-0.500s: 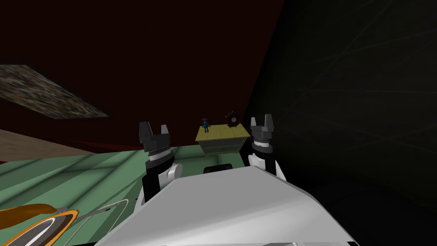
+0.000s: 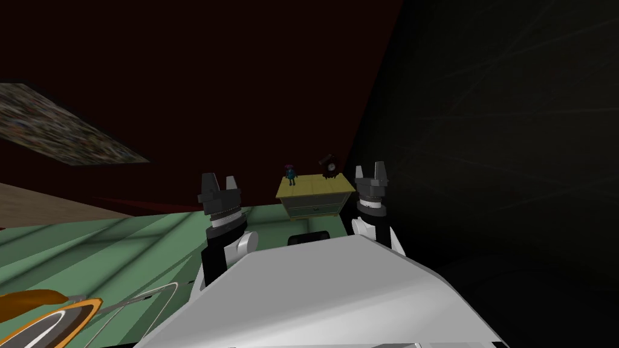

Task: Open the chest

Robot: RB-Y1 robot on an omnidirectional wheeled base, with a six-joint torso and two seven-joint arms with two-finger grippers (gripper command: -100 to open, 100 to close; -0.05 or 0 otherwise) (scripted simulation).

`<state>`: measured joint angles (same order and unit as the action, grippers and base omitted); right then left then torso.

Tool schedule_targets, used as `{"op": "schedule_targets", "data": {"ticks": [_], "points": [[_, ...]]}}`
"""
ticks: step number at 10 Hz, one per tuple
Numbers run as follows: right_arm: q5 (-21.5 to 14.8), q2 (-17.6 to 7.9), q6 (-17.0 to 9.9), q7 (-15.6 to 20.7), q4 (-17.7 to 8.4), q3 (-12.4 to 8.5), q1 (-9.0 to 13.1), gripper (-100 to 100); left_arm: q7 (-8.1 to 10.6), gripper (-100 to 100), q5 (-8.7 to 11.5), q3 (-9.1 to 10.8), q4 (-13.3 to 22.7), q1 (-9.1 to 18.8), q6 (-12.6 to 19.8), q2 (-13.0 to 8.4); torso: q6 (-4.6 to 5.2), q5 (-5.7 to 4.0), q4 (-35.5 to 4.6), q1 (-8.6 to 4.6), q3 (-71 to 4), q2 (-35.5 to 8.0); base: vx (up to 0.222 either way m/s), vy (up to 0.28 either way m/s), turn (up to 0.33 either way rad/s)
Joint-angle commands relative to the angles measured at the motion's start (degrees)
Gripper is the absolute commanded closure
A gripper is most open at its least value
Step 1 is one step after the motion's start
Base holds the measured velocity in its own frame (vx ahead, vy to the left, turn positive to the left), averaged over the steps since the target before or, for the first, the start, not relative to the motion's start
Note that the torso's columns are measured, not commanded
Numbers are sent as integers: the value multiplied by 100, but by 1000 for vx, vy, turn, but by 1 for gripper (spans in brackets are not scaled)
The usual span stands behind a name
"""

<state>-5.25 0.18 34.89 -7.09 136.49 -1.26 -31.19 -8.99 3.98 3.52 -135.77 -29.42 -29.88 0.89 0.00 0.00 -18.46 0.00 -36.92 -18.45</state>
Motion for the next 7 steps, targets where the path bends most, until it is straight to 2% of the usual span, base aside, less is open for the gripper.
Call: {"op": "schedule_targets", "data": {"ticks": [1,4,5,7], "points": [[0,0,0,0,0,0,0,0,0,0,0,0,0,0,0,0,0,0,-423,0,-844,-424,0,0,0],[0,0,0,0,0,0,0,0,0,0,0,0,0,0,0,0,0,0,-1692,0,-3381,-1693,0,0,0],[-99,-223,-101,22,-78,-8,-2,-100,0,0,0,0,0,0,0,0,0,0,-2114,0,-4227,-2116,9,-4,73],[-333,-507,-344,72,-261,-26,-5,-100,0,0,0,0,2,0,1,0,-1,-1,-2359,-4,-4735,-2360,9,-16,146]]}}
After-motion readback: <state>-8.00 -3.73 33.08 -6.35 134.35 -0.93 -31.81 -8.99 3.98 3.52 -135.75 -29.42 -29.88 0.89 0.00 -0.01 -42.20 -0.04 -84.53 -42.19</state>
